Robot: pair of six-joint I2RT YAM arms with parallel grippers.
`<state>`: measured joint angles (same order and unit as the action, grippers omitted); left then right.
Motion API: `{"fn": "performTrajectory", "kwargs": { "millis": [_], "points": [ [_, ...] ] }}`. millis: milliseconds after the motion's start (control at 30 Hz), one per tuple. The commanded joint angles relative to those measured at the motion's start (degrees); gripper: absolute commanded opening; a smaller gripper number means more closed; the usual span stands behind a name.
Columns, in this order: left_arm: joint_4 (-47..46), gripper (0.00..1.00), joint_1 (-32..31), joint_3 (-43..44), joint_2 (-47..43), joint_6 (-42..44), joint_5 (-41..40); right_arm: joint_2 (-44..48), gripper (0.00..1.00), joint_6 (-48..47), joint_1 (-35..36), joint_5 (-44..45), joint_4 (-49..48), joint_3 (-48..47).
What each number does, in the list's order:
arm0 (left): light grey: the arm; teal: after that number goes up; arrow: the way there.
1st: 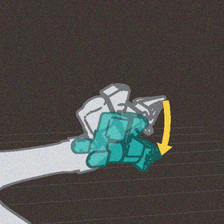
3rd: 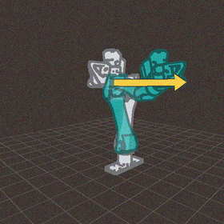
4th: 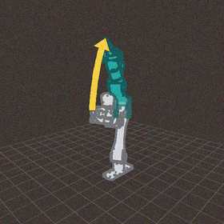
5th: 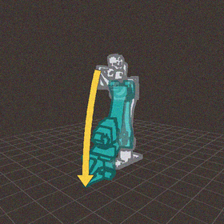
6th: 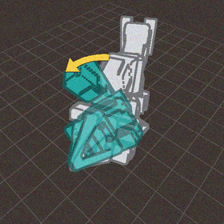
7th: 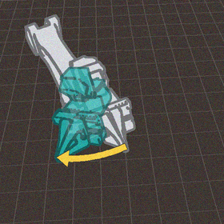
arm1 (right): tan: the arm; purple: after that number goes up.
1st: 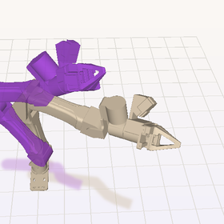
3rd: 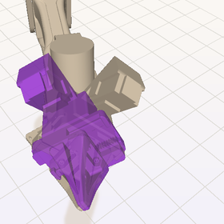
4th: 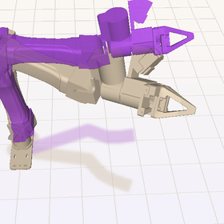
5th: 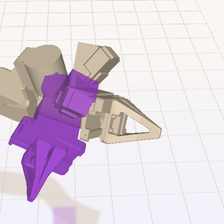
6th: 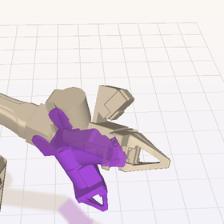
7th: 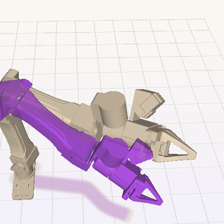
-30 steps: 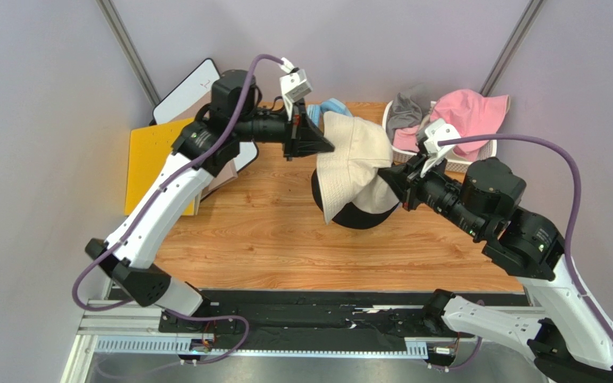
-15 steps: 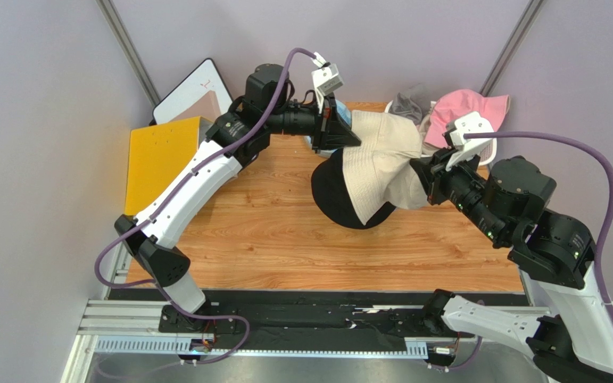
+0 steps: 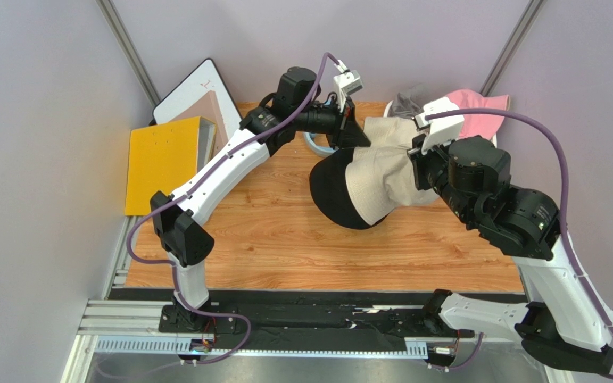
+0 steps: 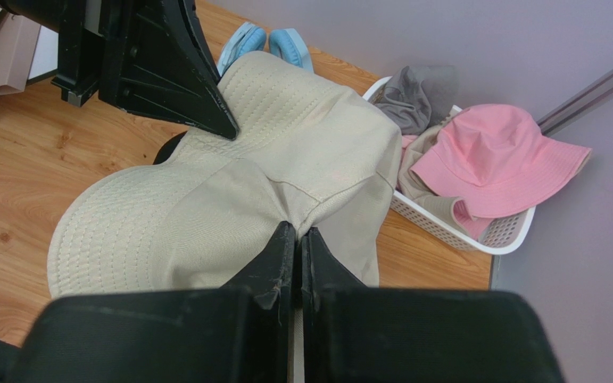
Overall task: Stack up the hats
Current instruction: Stack the hat on the hat.
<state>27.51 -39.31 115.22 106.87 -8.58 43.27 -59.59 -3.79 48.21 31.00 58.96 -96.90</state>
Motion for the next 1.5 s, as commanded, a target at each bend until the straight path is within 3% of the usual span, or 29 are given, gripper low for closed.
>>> {"fn": "performTrajectory", "kwargs": {
  "millis": [0,267,500,767,1067,1467],
  "points": [
    [-1.2,0.00,1.3,1.9,1.4,-0.1,-3.5,1.2,0.00,-3.8,0.0,6.3,-2.1,-6.1],
    [-7.3,0.00,0.7,0.9,2.3,-5.0,-0.2,-1.3,0.00,-6.1,0.0,9.3,-0.7,-11.6],
    [-5.8,0.00,2.5,-3.2,1.3,-3.1,-3.9,-1.6,0.00,-4.7,0.0,7.3,-4.0,-5.2],
    [-11.3,0.00,7.3,-15.5,-3.2,-5.0,-5.7,-6.5,0.00,-3.9,-3.4,2.8,-9.1,0.1],
    [-11.3,0.00,10.4,-21.4,-5.4,-3.8,-8.8,-11.1,0.00,-2.8,-5.2,-2.7,-13.0,2.0],
    [-17.8,0.00,12.2,-30.0,-8.3,-4.7,-5.1,-14.8,0.00,-0.7,-6.7,-7.1,-14.8,2.7]
  ]
}}
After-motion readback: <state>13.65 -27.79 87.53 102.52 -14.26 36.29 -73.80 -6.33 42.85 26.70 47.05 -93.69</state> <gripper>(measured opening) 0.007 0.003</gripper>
